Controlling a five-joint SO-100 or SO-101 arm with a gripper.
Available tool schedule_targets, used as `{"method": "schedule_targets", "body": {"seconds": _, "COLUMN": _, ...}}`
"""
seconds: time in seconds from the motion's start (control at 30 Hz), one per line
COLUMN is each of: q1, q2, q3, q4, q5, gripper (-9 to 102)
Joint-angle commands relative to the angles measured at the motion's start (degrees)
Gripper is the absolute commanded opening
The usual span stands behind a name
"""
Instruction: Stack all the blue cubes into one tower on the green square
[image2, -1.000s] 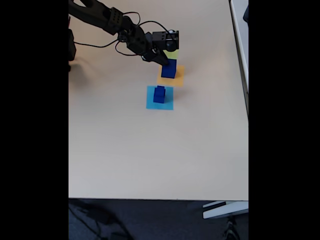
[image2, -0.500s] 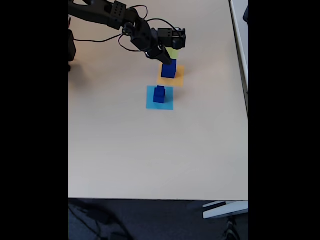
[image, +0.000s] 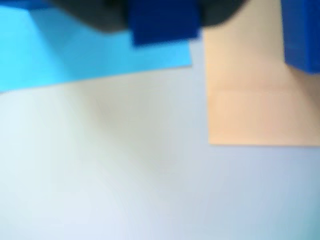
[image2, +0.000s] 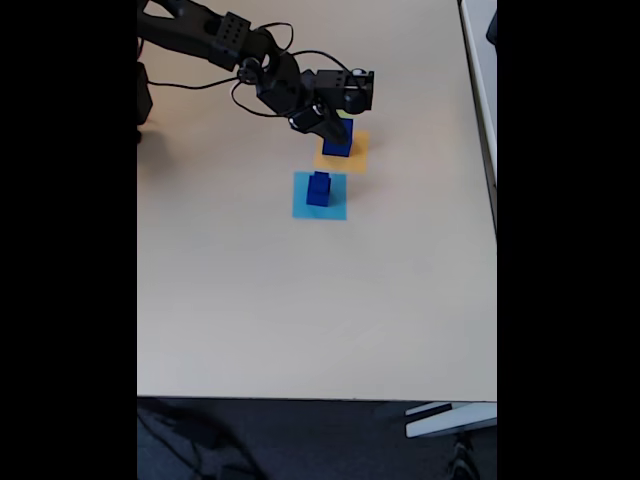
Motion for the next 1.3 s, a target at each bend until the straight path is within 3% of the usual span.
{"method": "schedule_targets", "body": {"seconds": 0.0, "q1": 1.3, "q2": 5.2, "q3": 1.5, "q4": -2.1, "q5": 1.1, "gripper": 0}}
{"method": "schedule_targets", "body": {"seconds": 0.33, "q1": 3.7, "q2": 10.2, "q3": 9.1, "q4": -3.2, "q5": 1.1, "gripper": 0}}
{"method": "schedule_targets", "body": {"seconds": 1.27, "q1": 7.9, "q2": 5.4, "q3": 7.6, "q4": -5.5, "q5": 2.1, "gripper": 0}}
